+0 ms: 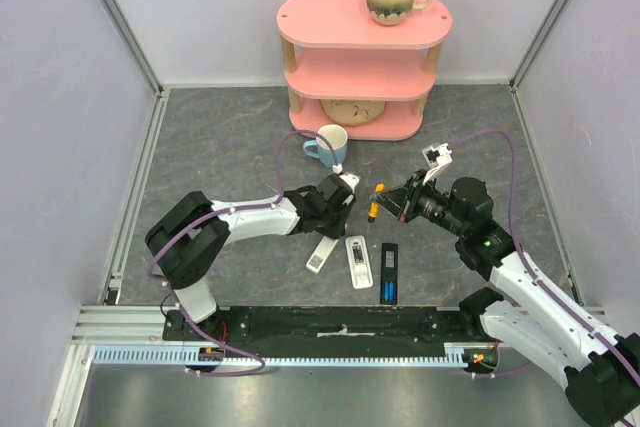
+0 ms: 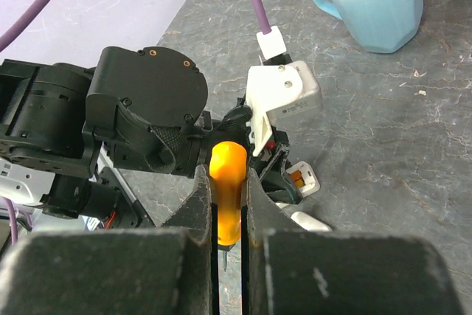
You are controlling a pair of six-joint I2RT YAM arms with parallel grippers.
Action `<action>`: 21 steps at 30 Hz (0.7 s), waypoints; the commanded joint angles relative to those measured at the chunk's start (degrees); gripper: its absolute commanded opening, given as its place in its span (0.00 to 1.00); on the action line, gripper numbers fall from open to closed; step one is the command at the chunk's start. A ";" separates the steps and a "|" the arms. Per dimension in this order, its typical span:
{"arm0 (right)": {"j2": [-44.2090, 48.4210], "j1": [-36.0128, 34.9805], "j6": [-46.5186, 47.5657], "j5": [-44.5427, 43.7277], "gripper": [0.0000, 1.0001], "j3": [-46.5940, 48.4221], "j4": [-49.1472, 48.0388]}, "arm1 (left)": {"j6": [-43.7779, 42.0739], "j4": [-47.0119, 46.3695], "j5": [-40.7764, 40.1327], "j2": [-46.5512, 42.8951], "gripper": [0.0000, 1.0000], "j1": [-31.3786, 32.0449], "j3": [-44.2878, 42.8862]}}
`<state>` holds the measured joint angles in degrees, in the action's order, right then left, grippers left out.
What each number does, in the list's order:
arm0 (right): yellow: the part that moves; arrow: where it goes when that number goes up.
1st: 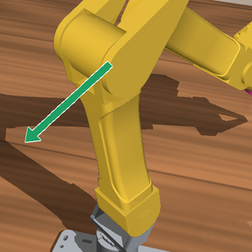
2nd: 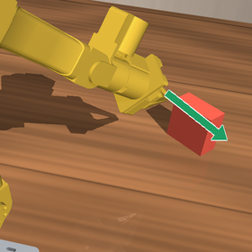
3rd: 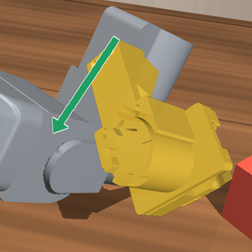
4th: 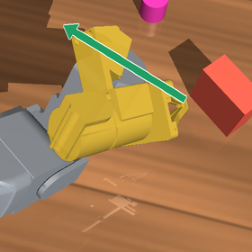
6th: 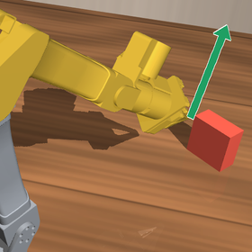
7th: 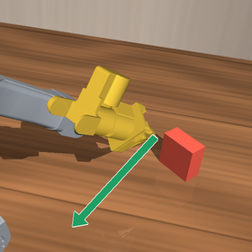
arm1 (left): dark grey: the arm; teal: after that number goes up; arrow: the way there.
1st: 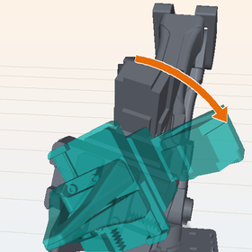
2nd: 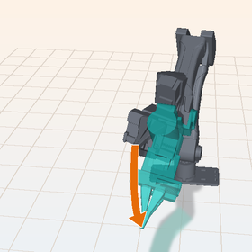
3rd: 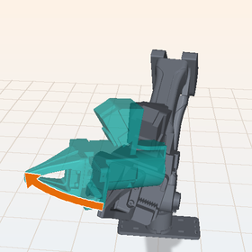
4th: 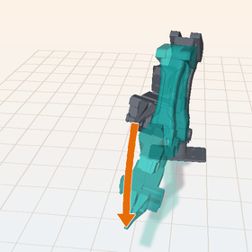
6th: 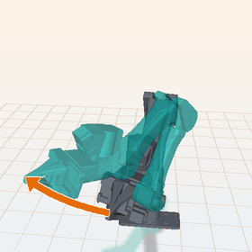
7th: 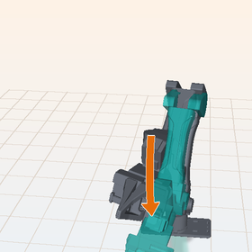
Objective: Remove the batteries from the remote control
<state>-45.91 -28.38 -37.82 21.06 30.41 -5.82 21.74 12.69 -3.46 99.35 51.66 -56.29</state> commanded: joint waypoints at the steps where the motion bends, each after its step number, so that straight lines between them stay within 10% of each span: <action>1: 0.91 0.17 1.26 -0.58 0.00 0.52 -0.42 | -8.00 3.22 -3.13 2.26 0.13 1.51 -1.80; 5: 1.44 0.17 1.88 -1.02 0.00 0.26 0.20 | -14.95 4.18 -2.17 0.50 0.15 2.65 -1.63; 12: 0.91 0.17 1.88 -1.11 0.00 -0.44 0.02 | -14.98 4.80 -2.95 -5.12 0.69 3.10 2.32; 21: 0.73 0.17 1.96 -1.19 0.00 -1.23 -1.21 | -6.81 3.75 -2.25 -13.29 0.73 3.10 10.31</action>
<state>-45.54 -28.36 -36.58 20.60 29.98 -5.23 10.00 16.62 -5.56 90.11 54.50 -48.66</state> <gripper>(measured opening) 0.080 0.743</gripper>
